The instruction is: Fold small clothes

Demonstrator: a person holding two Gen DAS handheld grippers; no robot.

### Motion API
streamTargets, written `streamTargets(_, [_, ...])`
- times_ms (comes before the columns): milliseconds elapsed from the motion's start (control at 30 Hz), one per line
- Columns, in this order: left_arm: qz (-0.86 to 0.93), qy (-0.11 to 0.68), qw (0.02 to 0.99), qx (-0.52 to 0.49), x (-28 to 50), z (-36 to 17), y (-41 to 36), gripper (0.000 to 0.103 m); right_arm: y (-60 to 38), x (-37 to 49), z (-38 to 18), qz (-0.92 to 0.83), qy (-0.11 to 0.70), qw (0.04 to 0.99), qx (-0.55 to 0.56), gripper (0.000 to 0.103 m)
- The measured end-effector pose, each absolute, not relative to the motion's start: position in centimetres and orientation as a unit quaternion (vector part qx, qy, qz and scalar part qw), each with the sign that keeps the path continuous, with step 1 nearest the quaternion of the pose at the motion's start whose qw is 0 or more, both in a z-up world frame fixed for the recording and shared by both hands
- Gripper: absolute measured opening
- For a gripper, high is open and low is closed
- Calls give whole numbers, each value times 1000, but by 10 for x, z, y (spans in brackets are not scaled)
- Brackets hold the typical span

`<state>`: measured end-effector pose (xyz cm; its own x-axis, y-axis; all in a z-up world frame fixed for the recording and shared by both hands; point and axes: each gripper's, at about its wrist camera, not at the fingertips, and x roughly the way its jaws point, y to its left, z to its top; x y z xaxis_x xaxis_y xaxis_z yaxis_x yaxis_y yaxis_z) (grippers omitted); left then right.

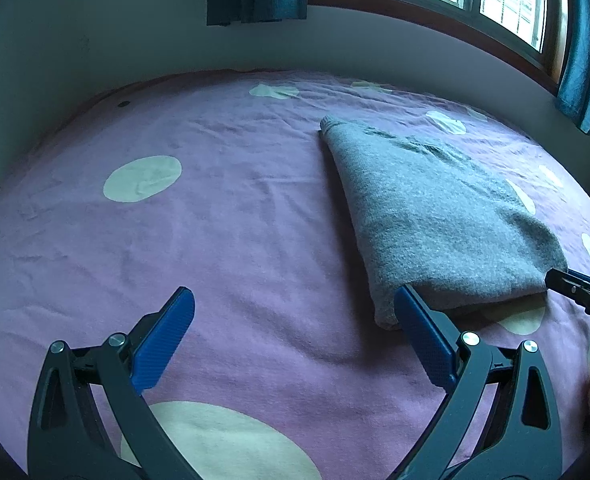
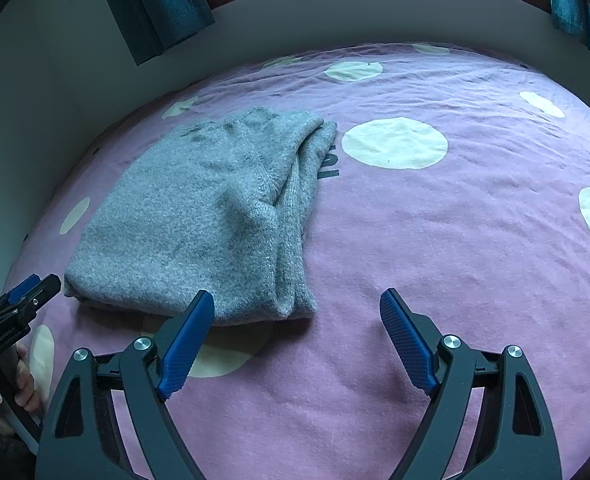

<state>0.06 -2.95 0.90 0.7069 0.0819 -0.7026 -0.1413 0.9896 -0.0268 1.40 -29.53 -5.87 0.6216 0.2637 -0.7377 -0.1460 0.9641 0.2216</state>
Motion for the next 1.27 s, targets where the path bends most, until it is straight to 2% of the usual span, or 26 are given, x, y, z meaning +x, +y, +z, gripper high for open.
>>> streamTargets(1000, [82, 380, 920, -48, 1, 8, -20, 100, -295, 14, -60, 112, 423, 897, 64, 84])
streamTargets(1133, [117, 383, 915, -46, 8, 15, 1, 100, -299, 13, -56, 113, 421, 899, 51, 84])
streamTargets(1267, [165, 406, 896, -69, 20, 13, 54, 100, -322, 19, -47, 88, 412, 906, 38, 84])
